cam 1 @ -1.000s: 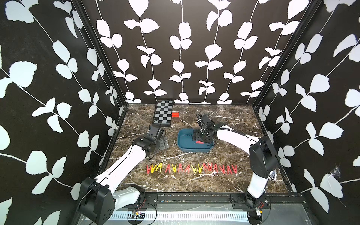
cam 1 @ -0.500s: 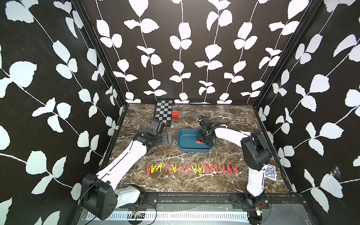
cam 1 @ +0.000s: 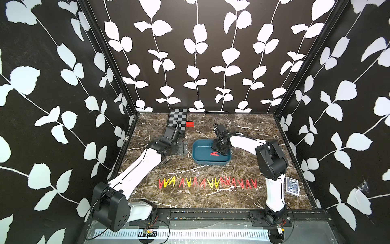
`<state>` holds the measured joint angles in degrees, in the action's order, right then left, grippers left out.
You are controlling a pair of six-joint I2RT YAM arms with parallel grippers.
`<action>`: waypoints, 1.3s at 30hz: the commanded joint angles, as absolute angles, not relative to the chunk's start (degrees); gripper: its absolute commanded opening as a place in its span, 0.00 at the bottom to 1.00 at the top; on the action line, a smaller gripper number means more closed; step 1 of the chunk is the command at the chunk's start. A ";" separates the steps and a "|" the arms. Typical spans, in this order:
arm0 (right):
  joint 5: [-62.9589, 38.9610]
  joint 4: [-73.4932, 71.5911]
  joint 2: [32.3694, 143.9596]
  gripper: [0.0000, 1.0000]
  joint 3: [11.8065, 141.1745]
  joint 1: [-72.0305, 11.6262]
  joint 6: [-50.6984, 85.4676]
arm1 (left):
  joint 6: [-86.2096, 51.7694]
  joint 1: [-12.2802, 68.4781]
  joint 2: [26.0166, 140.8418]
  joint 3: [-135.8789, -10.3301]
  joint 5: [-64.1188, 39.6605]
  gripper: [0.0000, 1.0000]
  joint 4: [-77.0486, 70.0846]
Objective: Take the clothespins out of the storage box
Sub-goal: Pick up the clothespin from the storage box.
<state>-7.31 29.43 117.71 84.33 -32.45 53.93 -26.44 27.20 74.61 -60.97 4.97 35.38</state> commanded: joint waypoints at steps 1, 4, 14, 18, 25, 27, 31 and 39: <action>-7.53 31.27 118.51 0.48 86.35 -32.19 55.63 | -25.07 26.98 75.13 -62.58 4.32 0.99 35.00; -5.52 32.96 117.16 0.49 85.92 -32.28 56.22 | -24.63 27.03 75.32 -62.75 3.89 0.99 34.92; -2.02 35.52 113.65 0.50 84.25 -33.73 59.77 | -22.85 26.98 74.86 -62.71 2.44 0.99 34.33; -2.76 34.74 113.97 0.48 83.89 -34.46 61.40 | -22.34 26.95 74.34 -62.16 2.40 0.99 34.25; -4.28 33.29 115.96 0.44 84.67 -34.50 62.18 | -22.72 26.98 73.29 -61.32 2.26 0.99 34.28; -4.56 32.80 116.56 0.43 84.98 -34.52 62.11 | -22.82 26.98 72.95 -61.00 2.50 0.99 34.33; -4.79 32.73 118.00 0.41 86.10 -34.46 61.73 | -23.11 26.98 72.58 -60.64 2.61 0.99 34.53; -5.37 33.07 120.20 0.35 88.38 -34.45 61.40 | -23.35 26.98 72.25 -60.47 2.83 0.99 34.54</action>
